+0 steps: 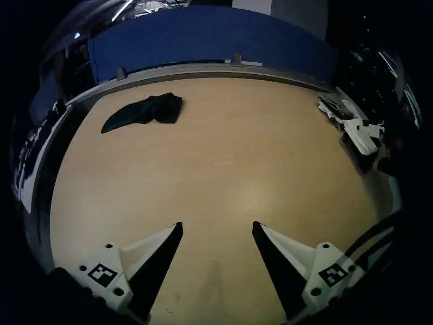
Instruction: Fold towel
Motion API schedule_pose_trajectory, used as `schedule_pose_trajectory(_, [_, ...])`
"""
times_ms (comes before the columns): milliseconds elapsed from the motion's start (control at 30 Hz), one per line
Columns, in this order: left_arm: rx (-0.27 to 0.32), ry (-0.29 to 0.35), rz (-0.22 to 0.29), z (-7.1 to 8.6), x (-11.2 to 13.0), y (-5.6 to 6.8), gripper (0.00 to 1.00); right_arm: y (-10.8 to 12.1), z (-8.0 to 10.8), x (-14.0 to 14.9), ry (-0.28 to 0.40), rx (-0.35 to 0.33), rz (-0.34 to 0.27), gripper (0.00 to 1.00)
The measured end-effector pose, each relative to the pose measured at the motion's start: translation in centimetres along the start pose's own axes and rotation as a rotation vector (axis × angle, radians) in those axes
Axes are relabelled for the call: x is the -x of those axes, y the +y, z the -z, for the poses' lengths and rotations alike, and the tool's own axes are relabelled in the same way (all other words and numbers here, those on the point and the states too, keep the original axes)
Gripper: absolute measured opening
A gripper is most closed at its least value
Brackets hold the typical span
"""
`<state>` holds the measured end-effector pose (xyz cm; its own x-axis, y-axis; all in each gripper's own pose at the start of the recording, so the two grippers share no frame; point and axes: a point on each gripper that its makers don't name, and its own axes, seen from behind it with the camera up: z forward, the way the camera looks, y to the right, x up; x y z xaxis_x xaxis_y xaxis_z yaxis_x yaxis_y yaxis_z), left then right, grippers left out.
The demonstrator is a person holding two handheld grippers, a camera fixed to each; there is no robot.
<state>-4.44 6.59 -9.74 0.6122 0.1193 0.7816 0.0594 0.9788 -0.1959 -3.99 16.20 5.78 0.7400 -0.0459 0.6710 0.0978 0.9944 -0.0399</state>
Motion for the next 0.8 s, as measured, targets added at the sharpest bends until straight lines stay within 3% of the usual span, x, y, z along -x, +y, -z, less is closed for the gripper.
schedule_pose_trajectory(467, [-0.002, 0.000, -0.003, 0.0, -0.1, 0.3, 0.96, 0.0, -1.1, 1.1, -0.019, -0.009, -0.004, 1.00])
schedule_pose_trajectory(800, [0.004, 0.011, -0.007, 0.0, -0.6, 0.6, 0.95, -1.0, 3.1, -0.5, 0.062, -0.007, 0.003, 1.00])
